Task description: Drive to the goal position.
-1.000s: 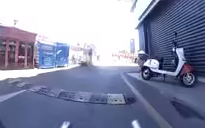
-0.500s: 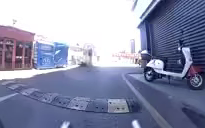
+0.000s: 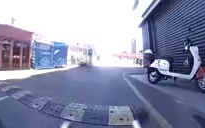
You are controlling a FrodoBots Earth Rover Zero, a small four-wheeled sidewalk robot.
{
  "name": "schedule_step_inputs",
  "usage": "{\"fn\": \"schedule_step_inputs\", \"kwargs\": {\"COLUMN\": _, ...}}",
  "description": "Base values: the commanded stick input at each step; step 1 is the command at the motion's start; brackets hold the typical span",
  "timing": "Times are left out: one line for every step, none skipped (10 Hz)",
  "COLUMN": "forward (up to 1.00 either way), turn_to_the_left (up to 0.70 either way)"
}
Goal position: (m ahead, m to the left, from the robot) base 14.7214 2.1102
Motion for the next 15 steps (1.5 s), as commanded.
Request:
{"fn": "schedule_step_inputs", "kwargs": {"forward": 0.45, "turn_to_the_left": 0.00}}
{"fn": "schedule_step_inputs", "kwargs": {"forward": 0.45, "turn_to_the_left": 0.00}}
{"fn": "schedule_step_inputs", "kwargs": {"forward": 0.45, "turn_to_the_left": 0.00}}
{"fn": "schedule_step_inputs", "kwargs": {"forward": 0.45, "turn_to_the_left": 0.00}}
{"fn": "schedule_step_inputs", "kwargs": {"forward": 0.45, "turn_to_the_left": 0.00}}
{"fn": "schedule_step_inputs", "kwargs": {"forward": 0.45, "turn_to_the_left": 0.00}}
{"fn": "schedule_step_inputs", "kwargs": {"forward": 0.45, "turn_to_the_left": 0.00}}
{"fn": "schedule_step_inputs", "kwargs": {"forward": 0.45, "turn_to_the_left": 0.00}}
{"fn": "schedule_step_inputs", "kwargs": {"forward": 0.45, "turn_to_the_left": 0.00}}
{"fn": "schedule_step_inputs", "kwargs": {"forward": 0.45, "turn_to_the_left": 0.00}}
{"fn": "schedule_step_inputs", "kwargs": {"forward": 0.45, "turn_to_the_left": 0.00}}
{"fn": "schedule_step_inputs", "kwargs": {"forward": 0.45, "turn_to_the_left": 0.00}}
{"fn": "schedule_step_inputs", "kwargs": {"forward": 0.45, "turn_to_the_left": 0.00}}
{"fn": "schedule_step_inputs", "kwargs": {"forward": 0.45, "turn_to_the_left": 0.00}}
{"fn": "schedule_step_inputs", "kwargs": {"forward": 0.45, "turn_to_the_left": 0.00}}
